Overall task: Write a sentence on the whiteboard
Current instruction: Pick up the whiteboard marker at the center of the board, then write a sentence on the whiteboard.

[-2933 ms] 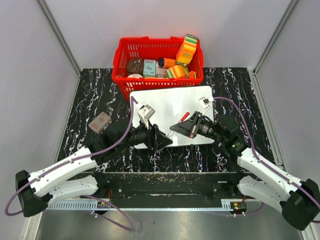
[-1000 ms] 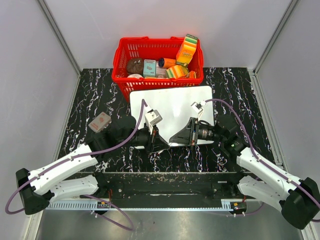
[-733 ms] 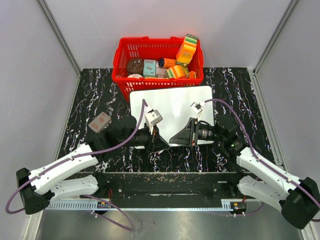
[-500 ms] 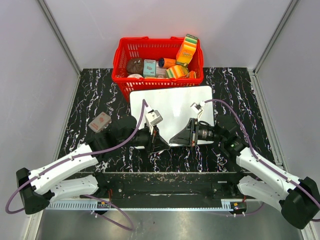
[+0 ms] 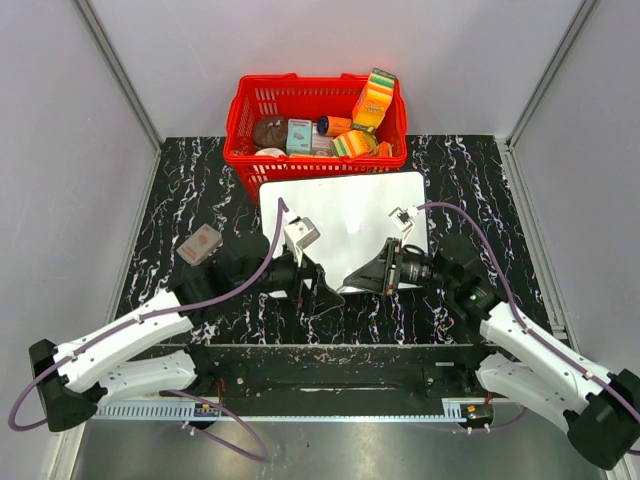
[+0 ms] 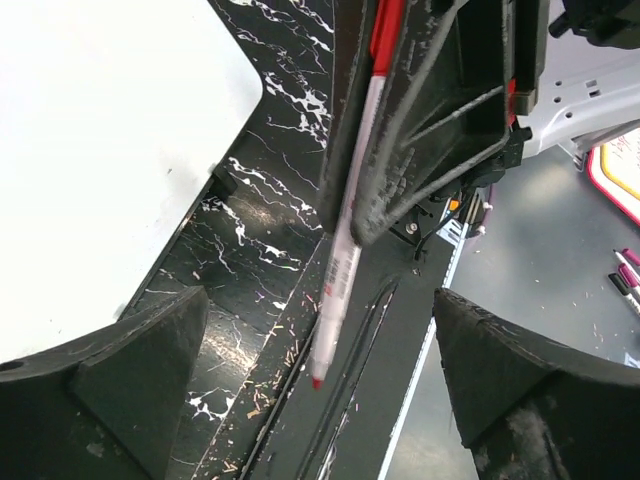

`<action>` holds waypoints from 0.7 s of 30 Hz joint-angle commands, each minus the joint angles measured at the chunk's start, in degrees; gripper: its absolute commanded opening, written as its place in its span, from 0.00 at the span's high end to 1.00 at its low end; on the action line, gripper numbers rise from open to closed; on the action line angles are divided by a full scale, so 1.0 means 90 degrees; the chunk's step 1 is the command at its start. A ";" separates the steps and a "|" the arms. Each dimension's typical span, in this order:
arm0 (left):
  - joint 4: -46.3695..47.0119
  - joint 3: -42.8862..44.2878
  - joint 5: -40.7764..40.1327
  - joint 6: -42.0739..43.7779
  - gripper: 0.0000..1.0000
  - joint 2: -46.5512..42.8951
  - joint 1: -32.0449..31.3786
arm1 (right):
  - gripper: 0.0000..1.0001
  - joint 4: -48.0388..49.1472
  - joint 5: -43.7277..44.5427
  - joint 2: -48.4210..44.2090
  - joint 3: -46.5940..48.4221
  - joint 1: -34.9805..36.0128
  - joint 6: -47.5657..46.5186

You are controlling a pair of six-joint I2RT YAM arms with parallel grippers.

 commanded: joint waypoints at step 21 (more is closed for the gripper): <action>0.2883 -0.2650 0.1817 -0.1423 0.01 -0.0533 0.3932 | 1.00 -0.2741 0.3614 -0.1019 0.0284 0.0037 -0.1393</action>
